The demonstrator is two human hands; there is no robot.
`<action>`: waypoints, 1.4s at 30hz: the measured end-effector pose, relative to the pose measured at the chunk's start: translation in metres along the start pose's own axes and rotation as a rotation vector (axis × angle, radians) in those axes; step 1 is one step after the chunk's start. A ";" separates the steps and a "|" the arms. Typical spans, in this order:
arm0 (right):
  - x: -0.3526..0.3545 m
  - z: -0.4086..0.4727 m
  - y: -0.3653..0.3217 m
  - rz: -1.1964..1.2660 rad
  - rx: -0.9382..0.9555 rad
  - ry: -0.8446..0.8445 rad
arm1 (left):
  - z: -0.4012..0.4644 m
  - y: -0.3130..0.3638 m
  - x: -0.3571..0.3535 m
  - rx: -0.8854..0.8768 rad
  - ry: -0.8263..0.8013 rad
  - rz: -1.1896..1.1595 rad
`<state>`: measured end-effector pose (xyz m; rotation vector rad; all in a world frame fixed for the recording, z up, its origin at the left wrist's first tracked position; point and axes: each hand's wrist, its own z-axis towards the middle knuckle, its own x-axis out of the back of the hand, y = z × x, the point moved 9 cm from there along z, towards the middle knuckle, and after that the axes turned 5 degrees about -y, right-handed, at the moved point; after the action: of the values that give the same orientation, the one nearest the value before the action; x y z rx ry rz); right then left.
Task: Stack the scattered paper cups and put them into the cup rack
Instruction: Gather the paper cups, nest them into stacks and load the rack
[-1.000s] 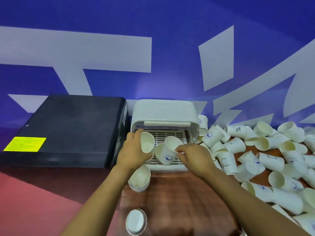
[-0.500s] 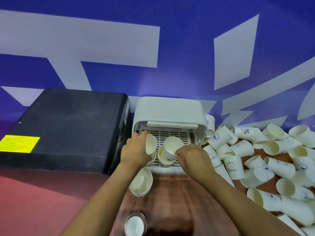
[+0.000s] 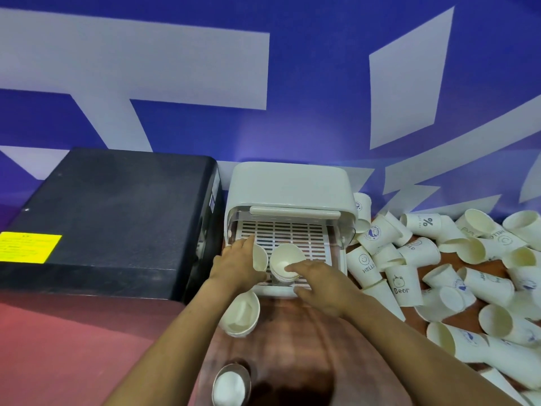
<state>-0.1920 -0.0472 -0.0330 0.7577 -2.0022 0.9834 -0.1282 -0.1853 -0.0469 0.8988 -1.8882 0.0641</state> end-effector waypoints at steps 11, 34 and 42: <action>-0.006 -0.044 0.014 0.102 -0.018 0.087 | -0.081 0.008 0.013 -0.221 0.216 -0.203; -0.075 -0.146 0.046 0.059 -0.097 0.025 | -0.152 -0.049 -0.127 0.217 -0.067 0.077; -0.092 -0.203 0.112 -0.056 -0.171 -0.097 | -0.151 -0.022 -0.144 0.270 0.015 0.192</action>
<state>-0.1537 0.1966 -0.0685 0.7751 -2.1052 0.7446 0.0323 -0.0590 -0.0950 0.8891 -1.9766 0.4503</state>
